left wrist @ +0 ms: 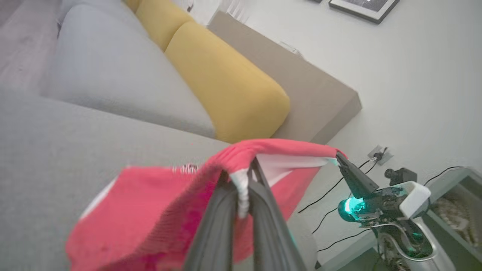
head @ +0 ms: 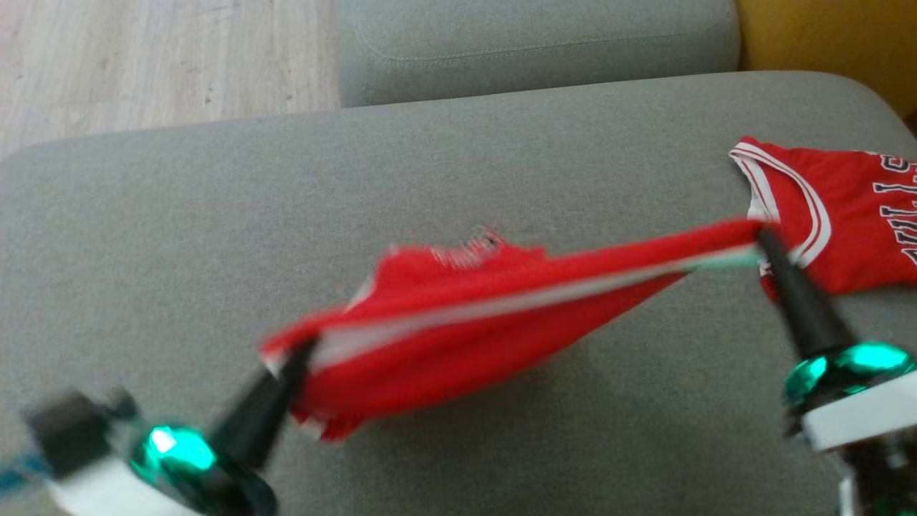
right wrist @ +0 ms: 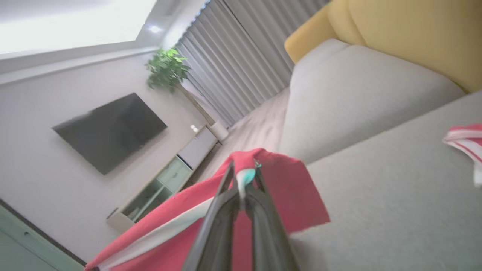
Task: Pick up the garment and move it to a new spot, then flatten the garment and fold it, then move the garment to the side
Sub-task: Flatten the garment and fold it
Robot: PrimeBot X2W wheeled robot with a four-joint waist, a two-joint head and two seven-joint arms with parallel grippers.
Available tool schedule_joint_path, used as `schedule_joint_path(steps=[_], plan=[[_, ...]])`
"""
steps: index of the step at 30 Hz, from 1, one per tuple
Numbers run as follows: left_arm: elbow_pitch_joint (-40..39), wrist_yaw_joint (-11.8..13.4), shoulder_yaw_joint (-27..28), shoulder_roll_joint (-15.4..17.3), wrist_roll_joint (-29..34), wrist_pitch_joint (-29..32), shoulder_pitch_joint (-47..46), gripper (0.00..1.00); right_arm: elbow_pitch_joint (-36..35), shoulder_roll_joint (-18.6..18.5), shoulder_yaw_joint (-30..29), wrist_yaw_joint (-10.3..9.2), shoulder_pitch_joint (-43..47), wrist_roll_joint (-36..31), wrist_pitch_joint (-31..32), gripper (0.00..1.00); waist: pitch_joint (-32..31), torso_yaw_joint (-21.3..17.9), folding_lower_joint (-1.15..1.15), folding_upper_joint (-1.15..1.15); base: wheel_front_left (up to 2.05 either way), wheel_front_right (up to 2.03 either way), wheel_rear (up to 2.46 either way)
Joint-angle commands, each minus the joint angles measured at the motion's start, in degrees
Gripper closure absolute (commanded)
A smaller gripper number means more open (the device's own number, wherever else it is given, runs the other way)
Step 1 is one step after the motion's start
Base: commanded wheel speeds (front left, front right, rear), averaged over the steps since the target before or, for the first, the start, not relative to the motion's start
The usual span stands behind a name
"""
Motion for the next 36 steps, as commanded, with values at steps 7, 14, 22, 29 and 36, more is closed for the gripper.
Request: schedule_joint_path(steps=[7,14,22,29,36], plan=[[-11.58,2.12,9.88,7.54,-14.52,11.57,-23.33,1.0,-10.05,-0.39,-2.48,0.39,-14.98,11.58,6.59,1.0,3.4,-1.49,0.01,0.0,0.0,0.0,0.0],[1.56,5.89,9.33,10.12,-16.05,20.33,-49.53,1.0,2.53,-0.39,-1.97,0.39,-38.32,8.34,7.86,1.0,14.47,-3.49,0.01,0.0,0.0,0.0,0.0],[26.4,3.14,3.94,5.56,-3.09,15.13,-74.21,1.0,27.02,-0.39,0.97,0.39,-64.82,5.92,-3.95,1.0,23.56,-4.41,0.01,0.0,0.0,0.0,0.0],[44.05,0.19,-3.49,0.08,4.39,1.0,-81.93,1.0,42.88,-0.39,10.75,0.39,-69.6,8.34,-16.28,1.0,29.07,-5.75,0.01,0.0,0.0,0.0,0.0],[40.43,0.11,-16.21,4.35,-0.2,-10.39,-67.25,1.0,44.05,-0.39,13.86,0.39,-52.78,3.54,-18.85,1.0,27.57,-6.37,0.01,0.0,0.0,0.0,0.0]])
